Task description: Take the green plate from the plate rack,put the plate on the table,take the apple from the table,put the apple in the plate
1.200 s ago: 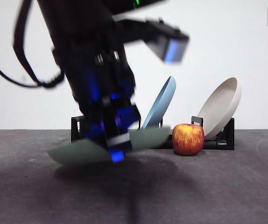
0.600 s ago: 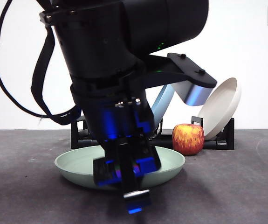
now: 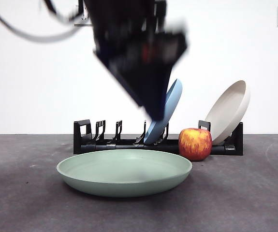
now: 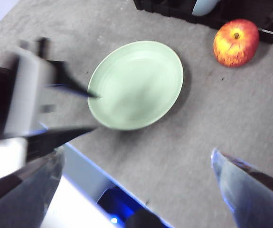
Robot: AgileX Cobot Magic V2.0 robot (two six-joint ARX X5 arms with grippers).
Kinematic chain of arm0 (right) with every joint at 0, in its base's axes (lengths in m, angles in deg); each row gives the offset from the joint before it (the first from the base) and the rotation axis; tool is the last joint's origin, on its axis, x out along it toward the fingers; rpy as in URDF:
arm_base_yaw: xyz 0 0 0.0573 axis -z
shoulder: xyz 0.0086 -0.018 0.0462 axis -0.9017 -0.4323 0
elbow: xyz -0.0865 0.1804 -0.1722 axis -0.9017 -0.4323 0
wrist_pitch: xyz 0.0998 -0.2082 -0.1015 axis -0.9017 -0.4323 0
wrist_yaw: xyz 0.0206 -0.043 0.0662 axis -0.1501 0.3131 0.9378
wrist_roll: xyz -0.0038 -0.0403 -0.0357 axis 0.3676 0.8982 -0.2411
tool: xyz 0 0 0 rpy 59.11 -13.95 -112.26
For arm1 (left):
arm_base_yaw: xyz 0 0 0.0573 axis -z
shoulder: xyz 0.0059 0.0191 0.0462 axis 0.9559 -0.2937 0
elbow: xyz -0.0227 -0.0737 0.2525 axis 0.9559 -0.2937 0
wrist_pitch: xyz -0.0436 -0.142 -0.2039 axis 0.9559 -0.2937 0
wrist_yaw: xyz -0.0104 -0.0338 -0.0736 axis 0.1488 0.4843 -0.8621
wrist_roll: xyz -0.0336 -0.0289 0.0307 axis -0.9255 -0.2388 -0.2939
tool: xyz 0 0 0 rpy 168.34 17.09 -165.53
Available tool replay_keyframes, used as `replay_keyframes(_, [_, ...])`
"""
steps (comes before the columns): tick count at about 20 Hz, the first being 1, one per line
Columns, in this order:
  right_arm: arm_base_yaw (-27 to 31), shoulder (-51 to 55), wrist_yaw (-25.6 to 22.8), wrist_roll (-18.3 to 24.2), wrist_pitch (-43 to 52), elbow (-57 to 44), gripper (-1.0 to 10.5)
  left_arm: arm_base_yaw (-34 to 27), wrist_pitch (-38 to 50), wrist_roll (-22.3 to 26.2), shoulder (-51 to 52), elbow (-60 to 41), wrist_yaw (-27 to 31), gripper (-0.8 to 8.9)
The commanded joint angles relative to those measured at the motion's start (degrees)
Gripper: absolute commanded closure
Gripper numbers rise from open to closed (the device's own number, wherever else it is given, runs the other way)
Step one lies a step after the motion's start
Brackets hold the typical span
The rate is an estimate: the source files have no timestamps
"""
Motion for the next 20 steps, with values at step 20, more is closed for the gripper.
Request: replay_keyframes(20, [-12.24, -42.82, -25.64, -15.74, 45.13, 0.20, 3.1, 0.26, -20.74, -11.04, 23.21, 24.83, -16.26, 5.62])
